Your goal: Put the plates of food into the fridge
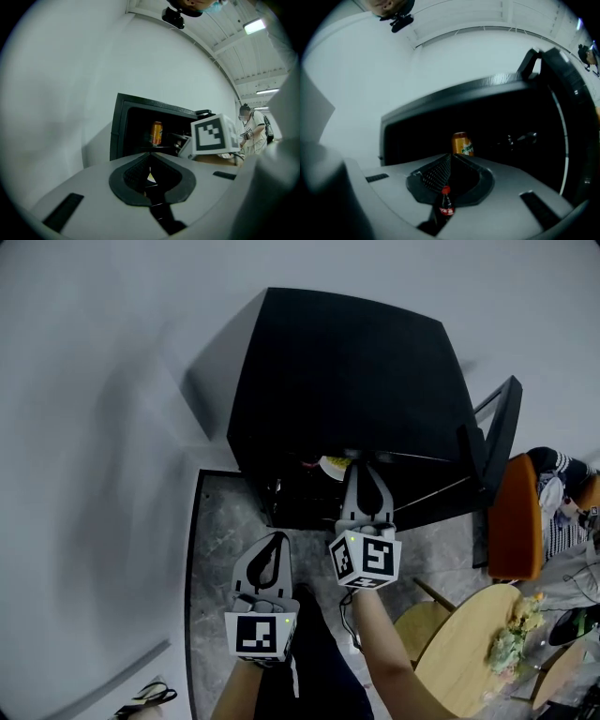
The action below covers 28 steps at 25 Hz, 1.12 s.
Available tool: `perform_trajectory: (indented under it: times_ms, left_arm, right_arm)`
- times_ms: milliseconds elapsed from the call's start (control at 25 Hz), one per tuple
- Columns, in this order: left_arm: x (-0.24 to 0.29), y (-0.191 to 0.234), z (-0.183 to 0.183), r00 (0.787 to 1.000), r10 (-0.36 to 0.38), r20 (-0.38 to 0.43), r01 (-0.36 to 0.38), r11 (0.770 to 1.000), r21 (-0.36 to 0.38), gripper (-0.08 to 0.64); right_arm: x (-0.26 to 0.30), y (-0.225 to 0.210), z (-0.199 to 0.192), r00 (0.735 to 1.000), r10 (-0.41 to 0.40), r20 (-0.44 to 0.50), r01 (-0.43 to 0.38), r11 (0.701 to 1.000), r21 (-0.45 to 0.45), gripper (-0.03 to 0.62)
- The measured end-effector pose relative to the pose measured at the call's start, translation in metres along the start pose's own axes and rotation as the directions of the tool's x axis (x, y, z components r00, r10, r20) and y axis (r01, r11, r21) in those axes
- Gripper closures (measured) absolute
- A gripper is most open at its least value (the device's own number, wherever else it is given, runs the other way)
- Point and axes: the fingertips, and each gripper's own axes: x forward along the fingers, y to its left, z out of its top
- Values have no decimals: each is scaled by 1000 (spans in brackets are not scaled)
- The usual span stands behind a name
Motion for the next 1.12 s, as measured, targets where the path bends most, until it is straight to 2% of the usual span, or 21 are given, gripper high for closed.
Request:
perform_trajectory:
  times_ms: [160, 520, 760, 1120]
  left_arm:
    - [-7, -4, 18, 998, -8, 55, 8, 1000, 13, 551]
    - [-43, -25, 54, 989, -57, 137, 53, 998, 38, 551]
    - [-74, -41, 68, 979, -88, 183, 78, 995, 60, 551]
    - [-111, -57, 76, 971, -127, 204, 113, 990, 79, 551]
  right_arm:
    - [-54, 20, 25, 999, 35, 30, -36, 999, 32, 572]
    - [-136, 49, 69, 999, 9, 53, -11, 999, 48, 580]
    - [-180, 62, 80, 998, -7, 63, 3, 999, 54, 580]
    - [-229, 78, 89, 998, -22, 66, 18, 998, 62, 580]
